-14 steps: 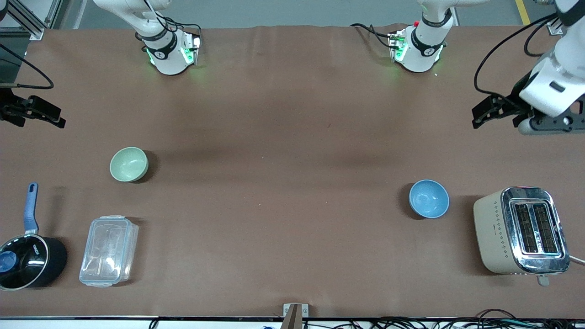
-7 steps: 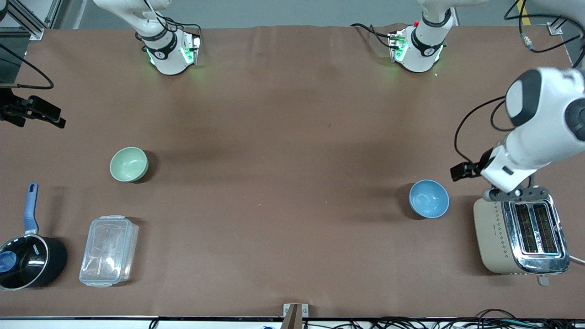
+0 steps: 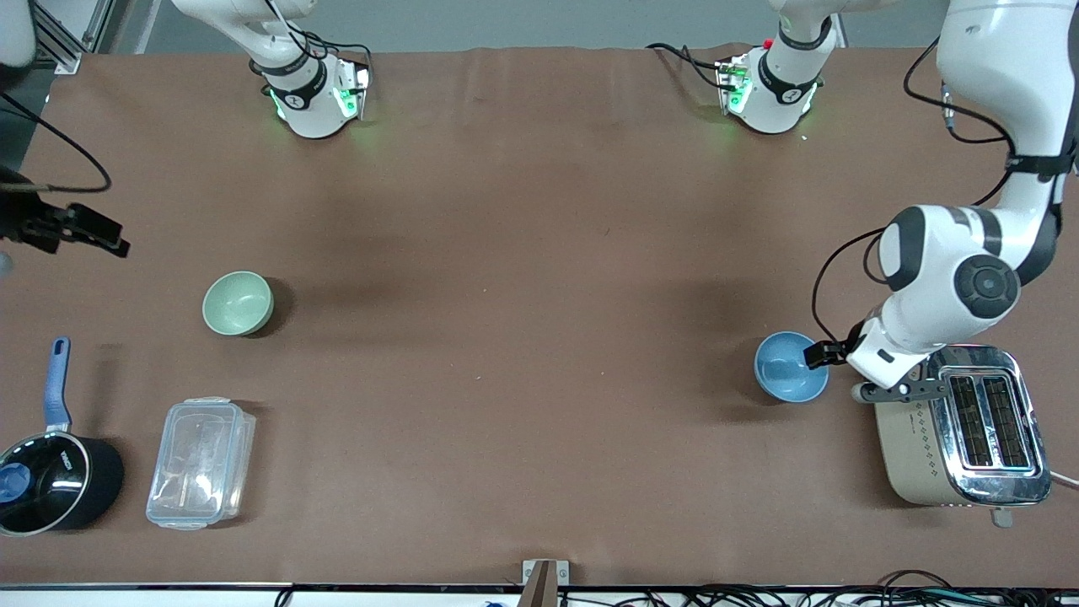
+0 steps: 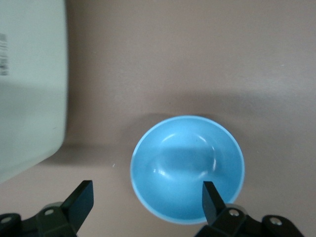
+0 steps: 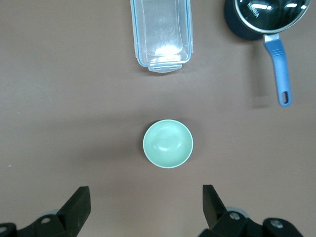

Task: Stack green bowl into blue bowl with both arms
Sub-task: 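Grasp the blue bowl with the left gripper while the right gripper reaches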

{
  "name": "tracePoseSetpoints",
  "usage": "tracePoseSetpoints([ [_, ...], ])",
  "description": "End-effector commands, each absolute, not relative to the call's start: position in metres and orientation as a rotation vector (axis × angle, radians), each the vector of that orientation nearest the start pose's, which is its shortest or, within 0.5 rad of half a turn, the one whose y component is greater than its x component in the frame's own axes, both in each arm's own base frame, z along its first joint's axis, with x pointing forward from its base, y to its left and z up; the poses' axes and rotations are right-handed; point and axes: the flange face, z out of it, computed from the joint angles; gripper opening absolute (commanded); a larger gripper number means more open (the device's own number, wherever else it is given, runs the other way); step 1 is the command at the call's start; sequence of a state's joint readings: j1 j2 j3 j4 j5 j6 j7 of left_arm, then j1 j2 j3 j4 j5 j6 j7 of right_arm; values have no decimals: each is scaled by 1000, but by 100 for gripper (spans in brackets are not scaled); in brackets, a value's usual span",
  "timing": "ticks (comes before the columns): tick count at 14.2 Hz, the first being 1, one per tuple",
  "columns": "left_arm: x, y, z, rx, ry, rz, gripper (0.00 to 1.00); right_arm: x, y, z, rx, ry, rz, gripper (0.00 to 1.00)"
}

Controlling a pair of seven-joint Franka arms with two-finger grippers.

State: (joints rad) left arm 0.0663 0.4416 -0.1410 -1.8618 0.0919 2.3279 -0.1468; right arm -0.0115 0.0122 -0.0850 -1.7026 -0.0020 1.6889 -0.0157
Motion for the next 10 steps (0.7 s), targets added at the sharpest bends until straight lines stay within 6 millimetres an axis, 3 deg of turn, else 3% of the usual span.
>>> tracePoseSetpoints([
  [1, 639, -39, 242, -3144, -21, -91, 86, 552, -74, 517, -3118, 171, 60, 100],
  [3, 638, -39, 223, -3151, -18, -107, 77, 547, -93, 483, -3117, 187, 50, 99],
  [7, 635, -39, 215, -3151, -17, -81, 57, 535, -114, 409, -3120, 223, 54, 99],
  [10, 634, -40, 211, -3153, -30, -67, 12, 536, -120, 355, -3131, 242, 91, 98],
])
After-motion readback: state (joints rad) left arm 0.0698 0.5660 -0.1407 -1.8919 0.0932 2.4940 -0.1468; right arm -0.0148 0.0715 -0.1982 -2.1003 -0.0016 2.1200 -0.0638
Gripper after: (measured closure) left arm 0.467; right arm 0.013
